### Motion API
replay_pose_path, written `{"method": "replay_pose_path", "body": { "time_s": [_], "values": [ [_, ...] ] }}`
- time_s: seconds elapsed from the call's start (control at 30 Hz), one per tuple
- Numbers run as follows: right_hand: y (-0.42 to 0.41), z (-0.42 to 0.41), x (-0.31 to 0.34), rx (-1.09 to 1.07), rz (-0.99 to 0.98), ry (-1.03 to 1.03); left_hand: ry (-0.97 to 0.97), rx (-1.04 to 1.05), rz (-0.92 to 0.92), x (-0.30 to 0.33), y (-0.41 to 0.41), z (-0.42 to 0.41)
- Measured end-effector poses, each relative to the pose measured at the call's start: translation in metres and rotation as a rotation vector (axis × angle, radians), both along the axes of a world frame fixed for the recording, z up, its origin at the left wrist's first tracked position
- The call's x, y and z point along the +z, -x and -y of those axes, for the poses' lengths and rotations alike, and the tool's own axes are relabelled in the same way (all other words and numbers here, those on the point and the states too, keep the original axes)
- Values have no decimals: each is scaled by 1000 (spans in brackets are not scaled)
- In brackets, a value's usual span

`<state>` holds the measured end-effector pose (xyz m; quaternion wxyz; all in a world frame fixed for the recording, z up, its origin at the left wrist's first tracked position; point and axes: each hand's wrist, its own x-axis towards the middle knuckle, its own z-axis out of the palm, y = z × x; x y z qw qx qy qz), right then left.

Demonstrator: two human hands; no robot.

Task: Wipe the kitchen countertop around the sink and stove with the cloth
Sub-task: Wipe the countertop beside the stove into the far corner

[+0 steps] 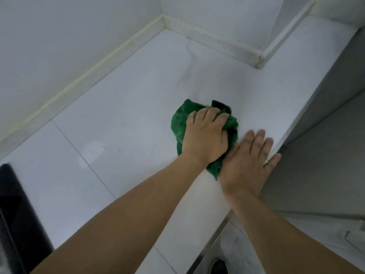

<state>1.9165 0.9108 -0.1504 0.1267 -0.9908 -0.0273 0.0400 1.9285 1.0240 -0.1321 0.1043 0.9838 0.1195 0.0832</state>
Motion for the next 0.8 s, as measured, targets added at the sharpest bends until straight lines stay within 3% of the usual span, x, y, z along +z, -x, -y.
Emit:
{"method": "replay_pose_path", "body": {
  "time_s": [0.13, 0.27, 0.33, 0.6, 0.8],
  "values": [
    [2, 0, 7, 43, 25, -36, 18, 2, -39, 2, 102, 4],
    [43, -24, 21, 247, 96, -44, 0, 267, -104, 1, 226, 26],
    [70, -44, 26, 255, 76, -88, 13, 343, -140, -2, 244, 30],
    [83, -106, 15, 191, -60, -71, 20, 589, -32, -2, 209, -77],
    [81, -112, 9, 195, -50, 15, 48, 656, -92, -7, 165, -139]
  ]
}}
